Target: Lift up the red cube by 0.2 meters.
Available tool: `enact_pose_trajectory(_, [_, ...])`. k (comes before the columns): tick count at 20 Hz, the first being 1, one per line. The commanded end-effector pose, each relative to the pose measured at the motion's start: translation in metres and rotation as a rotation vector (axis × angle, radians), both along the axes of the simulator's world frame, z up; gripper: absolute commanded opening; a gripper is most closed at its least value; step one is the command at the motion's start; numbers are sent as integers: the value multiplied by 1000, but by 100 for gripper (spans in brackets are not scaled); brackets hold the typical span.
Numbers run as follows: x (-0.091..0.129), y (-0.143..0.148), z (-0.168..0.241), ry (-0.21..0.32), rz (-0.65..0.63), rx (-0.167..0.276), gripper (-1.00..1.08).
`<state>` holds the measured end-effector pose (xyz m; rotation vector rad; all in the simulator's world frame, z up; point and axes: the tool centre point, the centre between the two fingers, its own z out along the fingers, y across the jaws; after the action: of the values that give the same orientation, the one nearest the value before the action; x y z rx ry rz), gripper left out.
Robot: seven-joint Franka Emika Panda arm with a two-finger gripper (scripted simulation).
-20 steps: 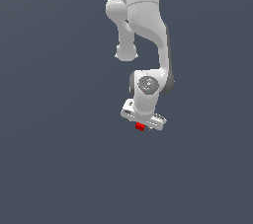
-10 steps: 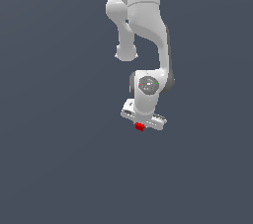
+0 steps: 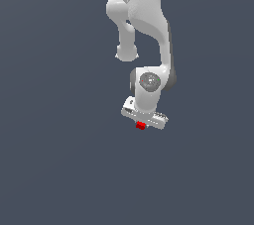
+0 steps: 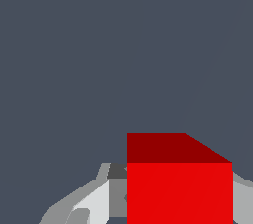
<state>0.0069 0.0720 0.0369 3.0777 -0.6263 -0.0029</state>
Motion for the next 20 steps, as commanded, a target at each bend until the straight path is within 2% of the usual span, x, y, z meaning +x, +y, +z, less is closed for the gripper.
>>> enact_pose_trajectory(1, [0, 0, 13, -2, 0, 0, -100])
enact_pose_trajectory(15, [-1, -1, 142, -2, -1, 1, -100])
enact_pose_trajectory(20, [0, -1, 175, -2, -1, 1, -100])
